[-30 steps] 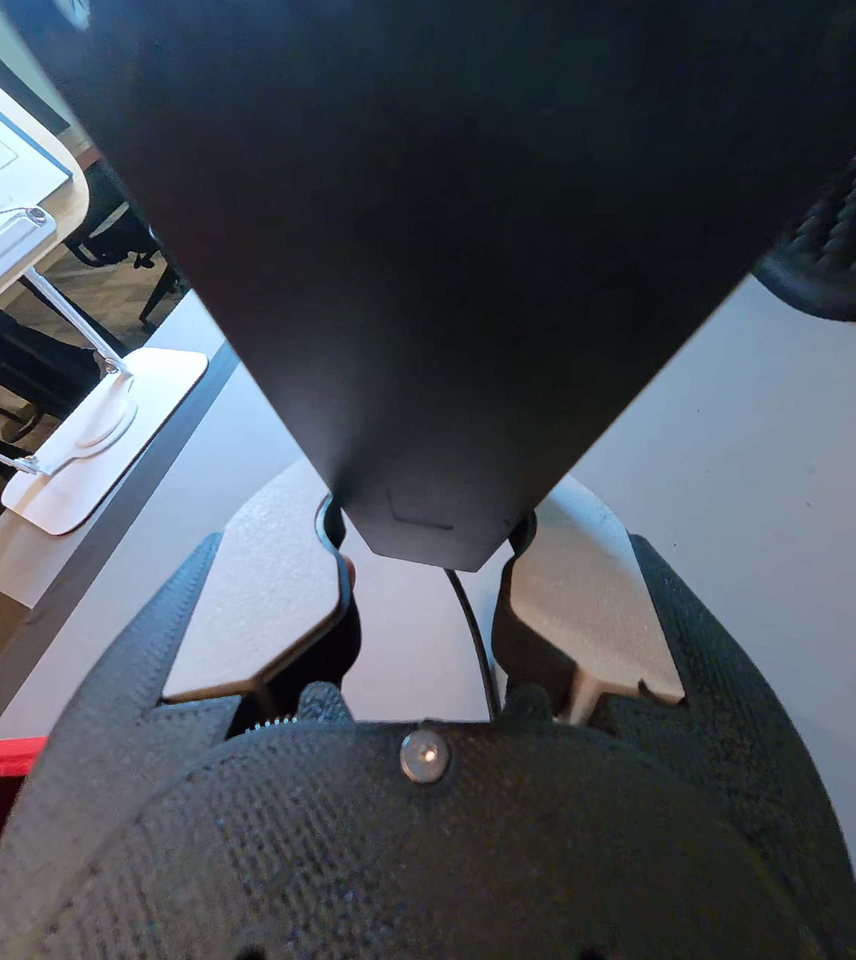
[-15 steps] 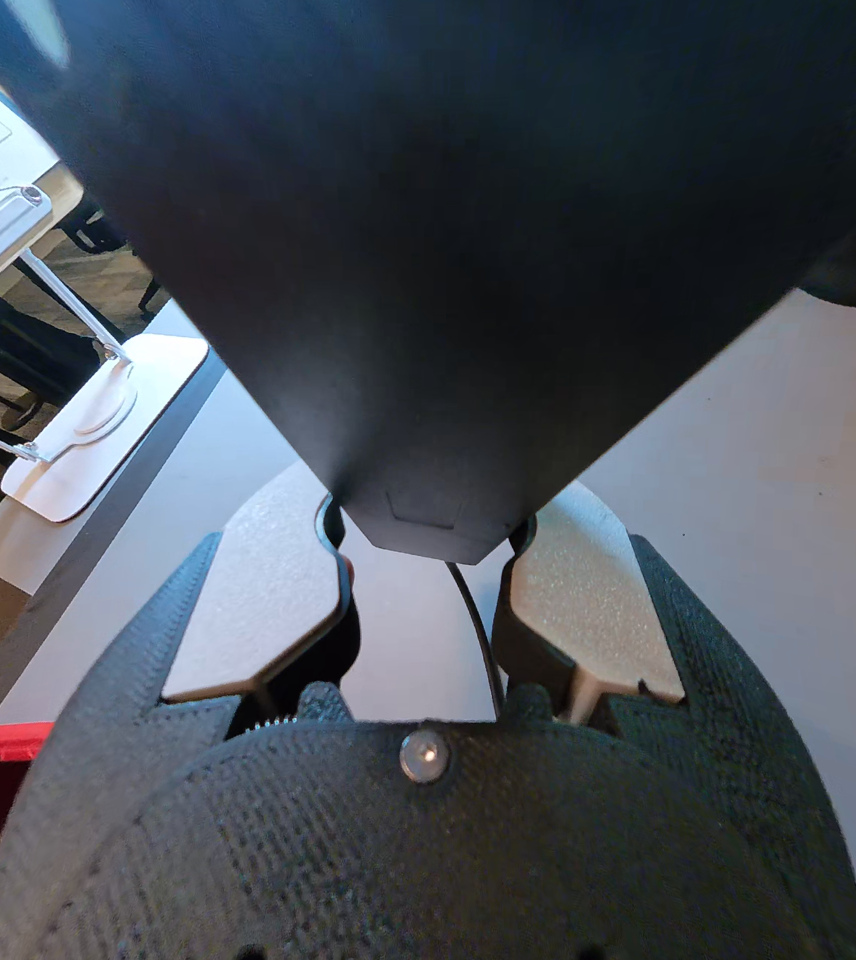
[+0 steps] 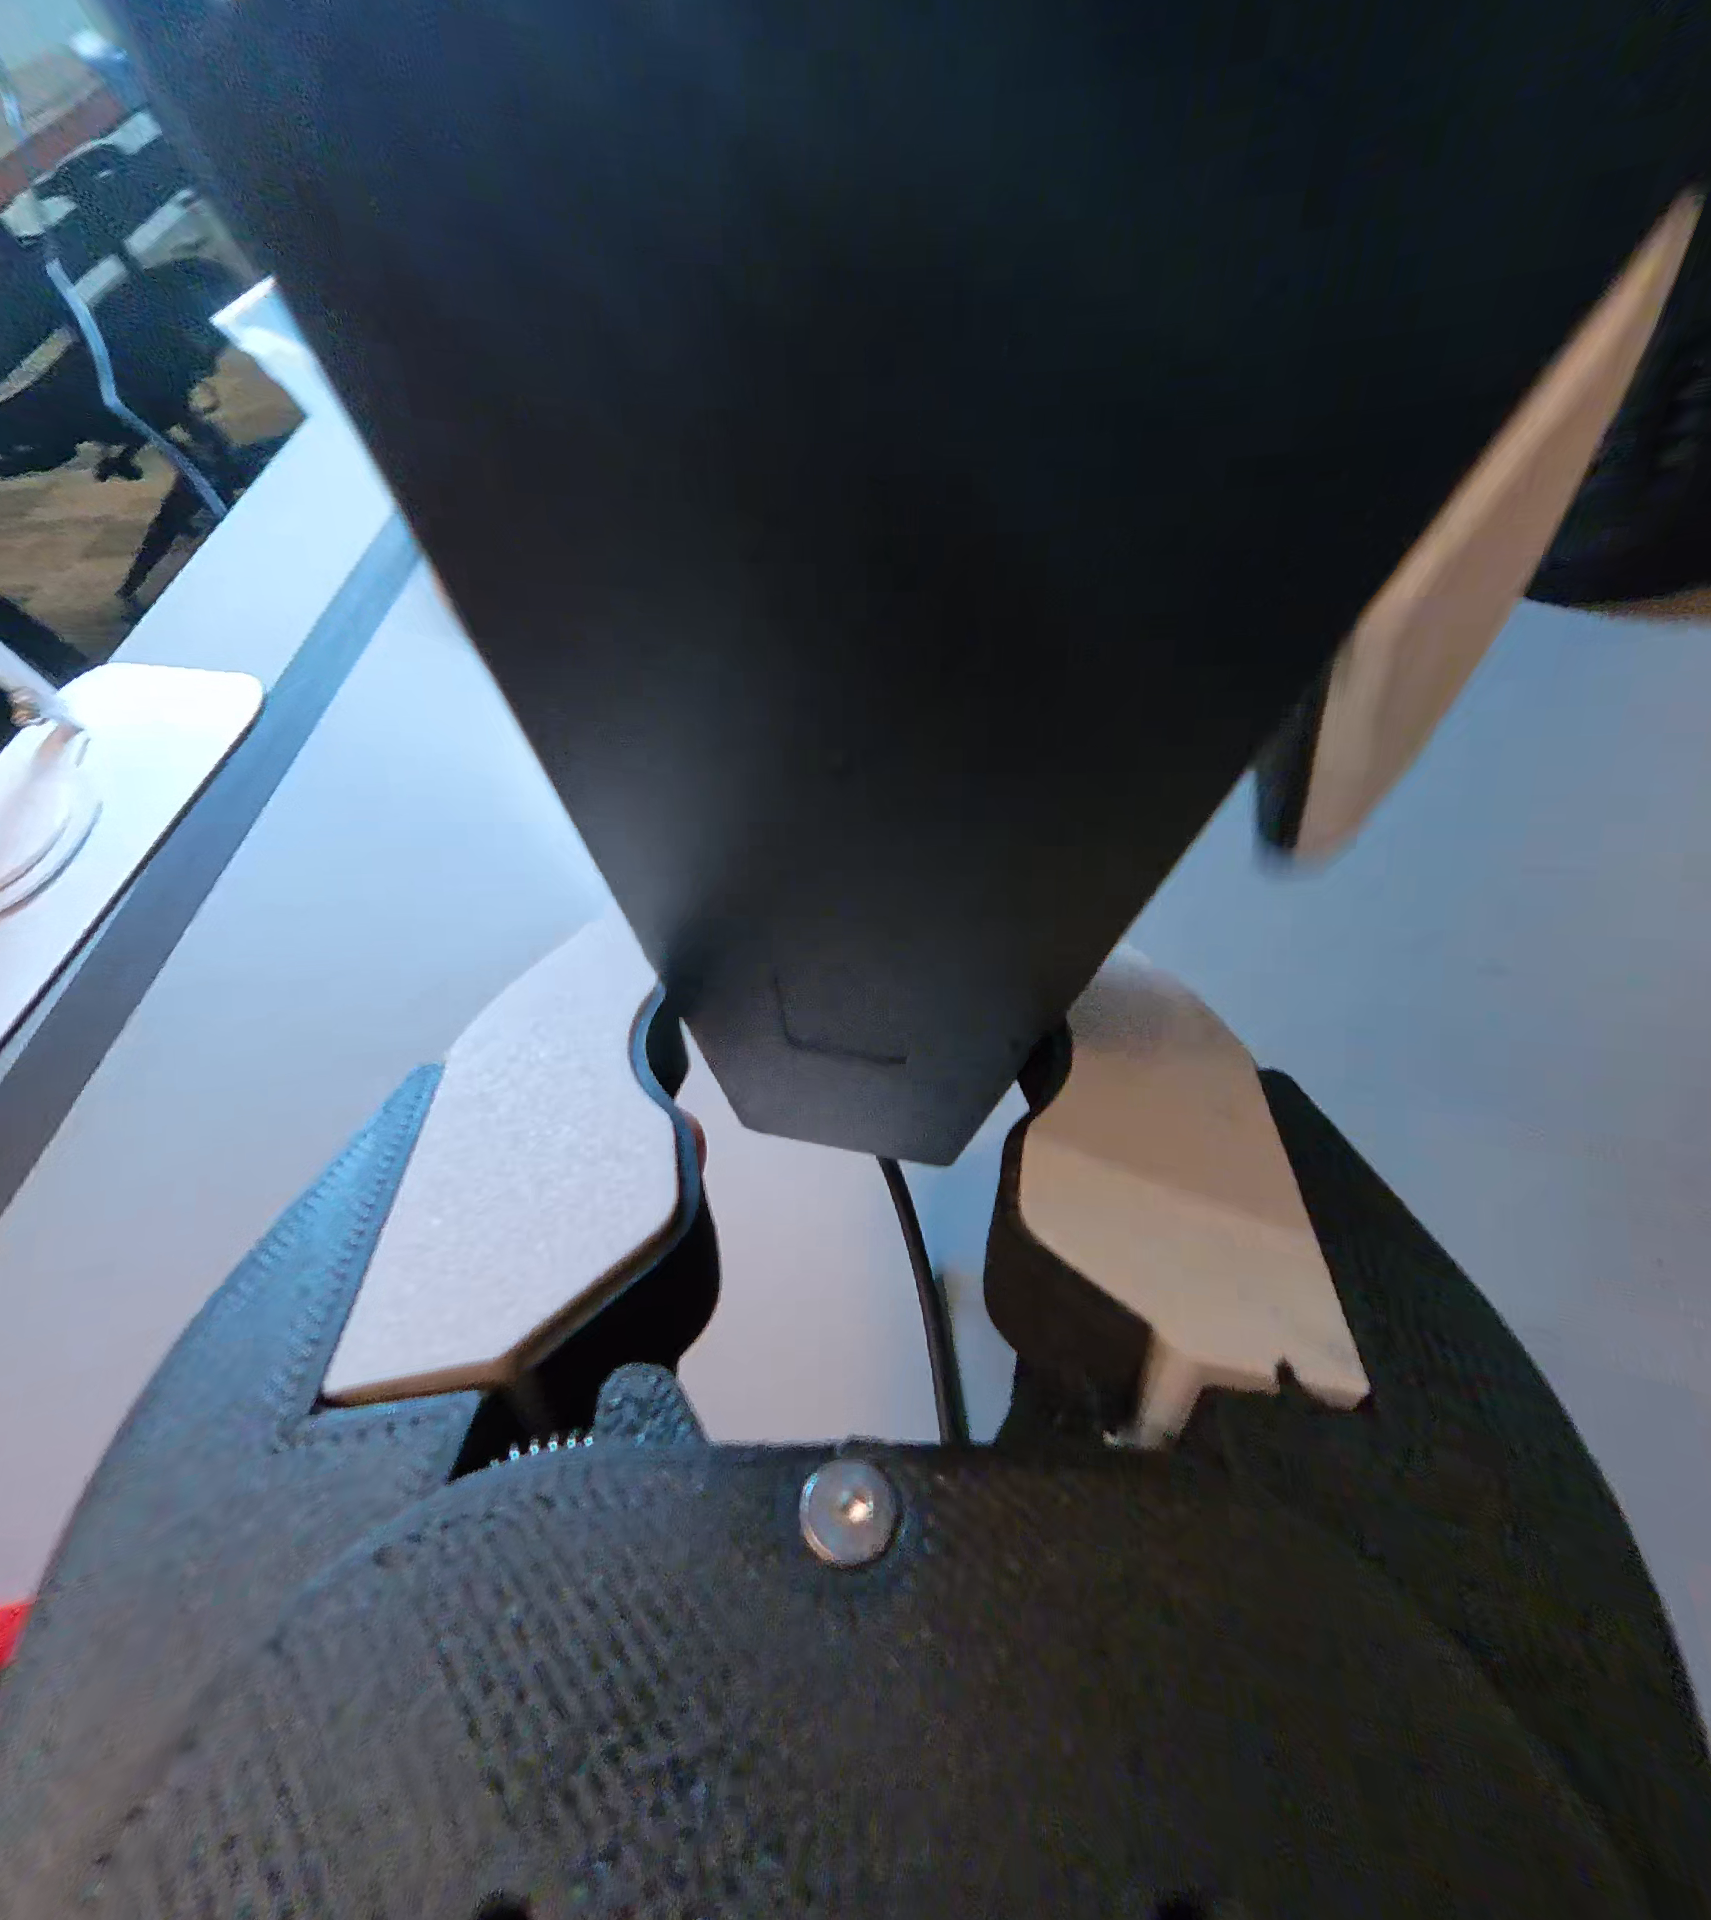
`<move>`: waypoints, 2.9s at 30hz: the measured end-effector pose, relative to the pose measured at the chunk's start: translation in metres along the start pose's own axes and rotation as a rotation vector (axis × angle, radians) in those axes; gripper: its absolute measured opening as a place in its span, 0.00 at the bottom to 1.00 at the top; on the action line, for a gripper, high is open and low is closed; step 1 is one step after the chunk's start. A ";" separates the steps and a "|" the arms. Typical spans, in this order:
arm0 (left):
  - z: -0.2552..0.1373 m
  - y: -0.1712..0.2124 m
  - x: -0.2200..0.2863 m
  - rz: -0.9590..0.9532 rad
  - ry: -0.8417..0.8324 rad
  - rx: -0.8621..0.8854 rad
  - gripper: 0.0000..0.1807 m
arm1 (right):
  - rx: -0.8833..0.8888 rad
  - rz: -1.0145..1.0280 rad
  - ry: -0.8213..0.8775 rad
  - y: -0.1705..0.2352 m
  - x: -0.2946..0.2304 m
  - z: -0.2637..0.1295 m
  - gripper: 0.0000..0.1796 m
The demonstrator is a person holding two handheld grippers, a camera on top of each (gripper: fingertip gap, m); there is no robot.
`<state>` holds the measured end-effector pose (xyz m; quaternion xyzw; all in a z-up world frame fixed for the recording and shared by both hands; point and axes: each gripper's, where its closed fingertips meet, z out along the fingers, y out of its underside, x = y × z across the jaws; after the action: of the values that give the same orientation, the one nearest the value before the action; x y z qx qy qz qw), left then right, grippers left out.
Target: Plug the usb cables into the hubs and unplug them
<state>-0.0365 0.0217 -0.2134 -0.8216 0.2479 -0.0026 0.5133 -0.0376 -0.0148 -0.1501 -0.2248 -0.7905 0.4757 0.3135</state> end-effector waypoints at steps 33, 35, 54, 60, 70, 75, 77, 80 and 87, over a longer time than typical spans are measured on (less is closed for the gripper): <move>-0.031 -0.050 0.021 -0.537 0.509 0.397 0.14 | 0.326 0.563 -0.168 -0.013 0.033 -0.032 0.36; -0.027 -0.048 0.022 -0.567 0.515 0.397 0.14 | 0.301 0.477 -0.168 -0.013 0.020 -0.020 0.18; -0.161 0.061 -0.201 -0.723 -0.581 0.191 0.21 | 0.186 0.152 0.402 -0.048 0.083 -0.173 0.14; -0.141 0.080 -0.220 -0.987 -0.479 0.340 0.23 | 0.231 0.064 0.629 -0.067 0.082 -0.263 0.14; -0.104 0.058 -0.259 -1.266 -0.245 0.556 0.22 | 0.507 -0.094 0.423 -0.115 0.022 -0.302 0.14; -0.068 0.029 -0.223 -1.028 -0.211 0.382 0.21 | 0.628 -0.161 0.256 -0.132 -0.011 -0.298 0.14; -0.060 0.017 -0.209 -0.910 -0.219 0.315 0.20 | 0.686 -0.178 0.187 -0.141 -0.022 -0.299 0.14; -0.048 0.005 -0.186 -0.711 -0.229 0.166 0.22 | 0.756 -0.204 0.052 -0.152 -0.040 -0.299 0.14; -0.005 0.027 -0.106 -0.164 -0.067 -0.301 0.28 | 0.873 -0.202 -0.201 -0.150 -0.058 -0.295 0.14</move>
<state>-0.1419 0.0517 -0.2071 -0.9062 0.1603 0.0202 0.3907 0.2038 0.0603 0.0707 0.0537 -0.5606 0.7507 0.3453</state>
